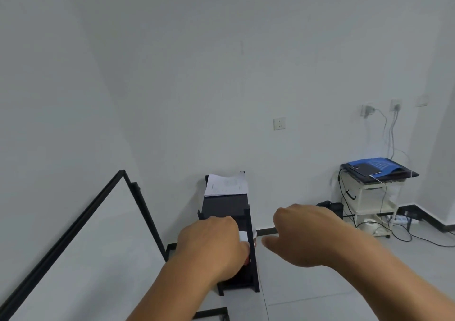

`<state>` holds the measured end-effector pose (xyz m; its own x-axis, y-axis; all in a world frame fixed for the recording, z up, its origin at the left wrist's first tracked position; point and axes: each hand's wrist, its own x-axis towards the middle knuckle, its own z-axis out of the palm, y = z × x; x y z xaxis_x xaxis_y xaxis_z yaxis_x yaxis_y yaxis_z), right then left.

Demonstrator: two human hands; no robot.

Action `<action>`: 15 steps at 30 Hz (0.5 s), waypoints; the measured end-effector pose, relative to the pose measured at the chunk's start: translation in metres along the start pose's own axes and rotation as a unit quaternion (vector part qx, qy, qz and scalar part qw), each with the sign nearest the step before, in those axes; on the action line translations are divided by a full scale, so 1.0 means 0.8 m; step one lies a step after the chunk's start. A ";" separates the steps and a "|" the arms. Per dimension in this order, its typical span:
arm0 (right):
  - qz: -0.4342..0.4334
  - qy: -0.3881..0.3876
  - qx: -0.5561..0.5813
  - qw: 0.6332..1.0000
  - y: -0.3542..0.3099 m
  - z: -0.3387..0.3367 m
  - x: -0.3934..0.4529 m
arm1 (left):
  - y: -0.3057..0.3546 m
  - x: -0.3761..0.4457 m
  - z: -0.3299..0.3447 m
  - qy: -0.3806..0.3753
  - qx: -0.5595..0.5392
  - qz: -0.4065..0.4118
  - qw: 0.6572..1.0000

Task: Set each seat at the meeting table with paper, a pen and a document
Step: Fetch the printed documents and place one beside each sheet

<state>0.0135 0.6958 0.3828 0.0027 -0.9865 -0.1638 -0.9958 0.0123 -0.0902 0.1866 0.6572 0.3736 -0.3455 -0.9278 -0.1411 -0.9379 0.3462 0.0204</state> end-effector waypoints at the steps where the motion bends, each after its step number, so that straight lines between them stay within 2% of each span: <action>1: -0.002 -0.002 -0.001 1.000 0.005 -0.004 0.014 | 0.001 0.014 -0.004 -0.002 0.000 -0.006 1.000; 6: -0.011 0.005 -0.013 1.000 0.046 -0.051 0.151 | 0.002 0.156 -0.030 0.006 -0.025 -0.012 1.000; 15: -0.008 0.028 -0.035 0.999 0.108 -0.079 0.401 | -0.026 0.403 -0.042 0.033 -0.036 -0.004 0.999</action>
<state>-0.0774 0.3700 0.3849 0.0162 -0.9940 -0.1083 -0.9996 -0.0138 -0.0231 0.0936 0.3459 0.3613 -0.3376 -0.9382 -0.0767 -0.9393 0.3305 0.0919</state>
